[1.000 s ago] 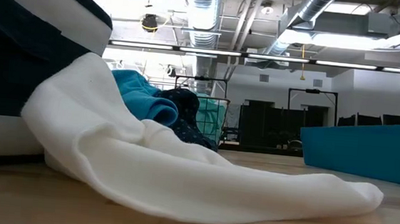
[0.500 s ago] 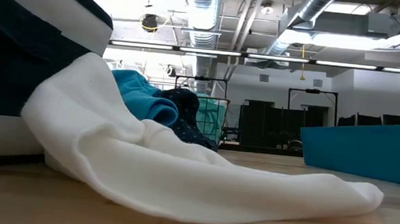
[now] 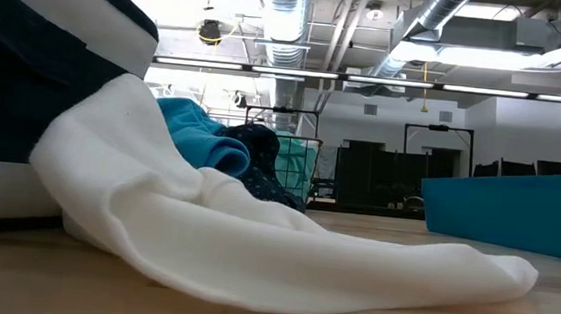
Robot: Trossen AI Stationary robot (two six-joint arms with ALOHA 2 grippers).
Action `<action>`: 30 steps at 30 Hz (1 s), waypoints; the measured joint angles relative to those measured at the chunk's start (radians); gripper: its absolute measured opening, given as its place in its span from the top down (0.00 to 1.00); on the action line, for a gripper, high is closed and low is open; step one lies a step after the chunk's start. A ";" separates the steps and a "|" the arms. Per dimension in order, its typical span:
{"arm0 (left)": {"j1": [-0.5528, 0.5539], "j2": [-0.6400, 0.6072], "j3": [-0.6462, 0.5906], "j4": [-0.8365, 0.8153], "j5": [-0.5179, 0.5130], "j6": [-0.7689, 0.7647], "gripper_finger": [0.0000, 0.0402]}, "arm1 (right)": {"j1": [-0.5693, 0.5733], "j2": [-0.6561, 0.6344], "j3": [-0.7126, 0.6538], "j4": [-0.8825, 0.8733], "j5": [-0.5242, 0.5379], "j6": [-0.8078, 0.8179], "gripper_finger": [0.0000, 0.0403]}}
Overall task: Pick & Place Cloths
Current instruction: Put the dark blue shorts into the gold wire basket
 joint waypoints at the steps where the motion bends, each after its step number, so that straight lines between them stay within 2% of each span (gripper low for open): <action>1: 0.012 -0.028 0.000 0.004 -0.082 0.041 0.61 | 0.000 0.000 0.000 0.000 0.000 0.001 0.58; 5: 0.086 -0.082 0.001 0.002 -0.425 0.273 0.62 | 0.000 0.000 0.000 -0.001 0.000 0.003 0.58; 7: 0.142 -0.082 0.001 -0.004 -0.526 0.383 0.62 | 0.000 0.000 0.000 -0.004 0.000 0.003 0.57; 8: 0.181 -0.077 0.001 -0.013 -0.545 0.419 0.62 | 0.000 0.000 0.000 -0.006 0.000 0.007 0.57; 11: 0.314 -0.037 0.001 -0.081 -0.546 0.466 0.61 | -0.003 0.000 0.000 -0.011 0.000 0.029 0.58; 14: 0.448 0.014 0.000 -0.184 -0.444 0.497 0.58 | -0.006 0.000 0.000 -0.012 0.000 0.036 0.58; 19: 0.637 0.148 0.000 -0.229 -0.312 0.581 0.47 | -0.018 0.000 0.000 -0.012 0.000 0.037 0.57; 24: 0.727 0.287 0.000 -0.223 -0.286 0.632 0.35 | -0.034 0.000 0.000 -0.012 0.000 0.059 0.57; 27: 0.739 0.357 0.000 -0.221 -0.277 0.632 0.30 | -0.037 0.000 0.000 -0.012 0.000 0.063 0.57; 30: 0.733 0.416 0.000 -0.208 -0.227 0.652 0.28 | -0.038 0.000 0.000 -0.012 0.000 0.063 0.57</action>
